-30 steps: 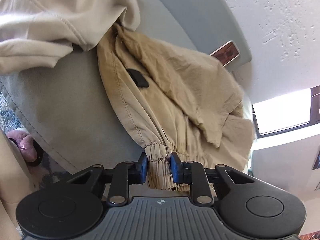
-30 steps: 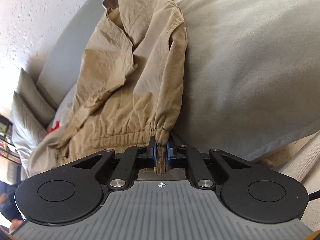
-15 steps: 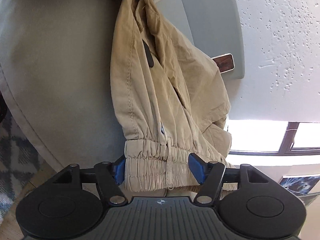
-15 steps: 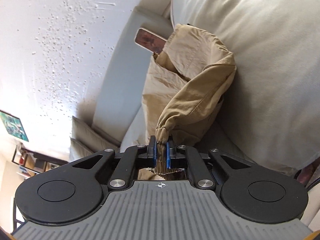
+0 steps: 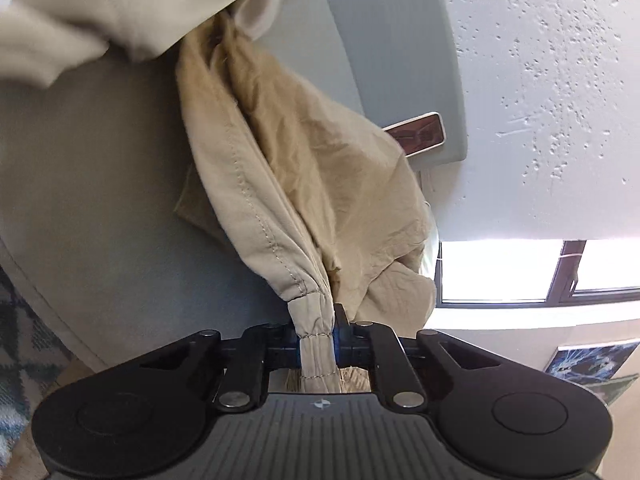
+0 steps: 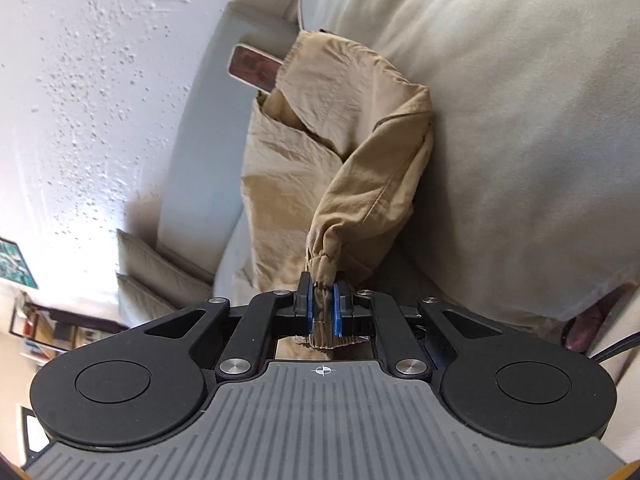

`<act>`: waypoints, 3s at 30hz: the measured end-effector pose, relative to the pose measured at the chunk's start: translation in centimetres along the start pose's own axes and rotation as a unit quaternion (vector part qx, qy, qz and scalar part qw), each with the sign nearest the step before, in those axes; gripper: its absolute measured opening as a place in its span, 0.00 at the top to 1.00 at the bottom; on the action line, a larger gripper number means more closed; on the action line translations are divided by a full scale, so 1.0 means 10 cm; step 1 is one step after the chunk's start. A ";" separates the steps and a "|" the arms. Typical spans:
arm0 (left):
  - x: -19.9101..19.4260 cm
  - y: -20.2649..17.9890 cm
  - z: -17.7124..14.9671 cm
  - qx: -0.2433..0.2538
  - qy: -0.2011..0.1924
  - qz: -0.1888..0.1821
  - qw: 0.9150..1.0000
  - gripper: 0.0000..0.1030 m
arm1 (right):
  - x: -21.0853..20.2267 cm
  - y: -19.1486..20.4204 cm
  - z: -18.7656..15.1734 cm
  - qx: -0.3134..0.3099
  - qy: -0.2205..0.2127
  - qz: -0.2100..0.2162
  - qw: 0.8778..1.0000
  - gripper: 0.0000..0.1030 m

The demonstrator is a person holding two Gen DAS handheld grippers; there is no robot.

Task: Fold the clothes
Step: 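Lift the trousers by both cuffs with left and right grippers, shaking them out, then lay the trousers flat on the sofa and open both grippers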

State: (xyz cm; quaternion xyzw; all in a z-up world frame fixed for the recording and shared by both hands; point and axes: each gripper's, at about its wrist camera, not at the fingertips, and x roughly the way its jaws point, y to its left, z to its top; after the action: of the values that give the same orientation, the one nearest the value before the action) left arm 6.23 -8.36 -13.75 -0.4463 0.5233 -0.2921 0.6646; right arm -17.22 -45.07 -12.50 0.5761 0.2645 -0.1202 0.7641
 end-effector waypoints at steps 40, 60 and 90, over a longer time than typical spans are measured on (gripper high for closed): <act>-1.63 -3.82 0.54 0.401 -0.240 -0.232 0.853 0.89 | -1.54 3.81 0.66 -0.330 -0.360 0.151 0.859 0.91; 0.01 -0.09 -0.16 0.243 -0.005 0.109 0.964 0.90 | 0.07 0.07 -0.49 -0.124 -0.048 -0.114 0.984 0.91; 0.64 -0.26 -0.33 0.436 -0.038 0.299 0.848 0.92 | 0.78 0.49 -0.21 -0.290 -0.013 -0.196 0.937 0.83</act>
State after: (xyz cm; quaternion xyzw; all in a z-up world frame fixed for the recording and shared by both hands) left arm 5.04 -15.90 -14.36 0.0571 0.4248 -0.2602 0.8652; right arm -8.83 -40.64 -13.12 0.2646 0.3854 -0.1928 0.8627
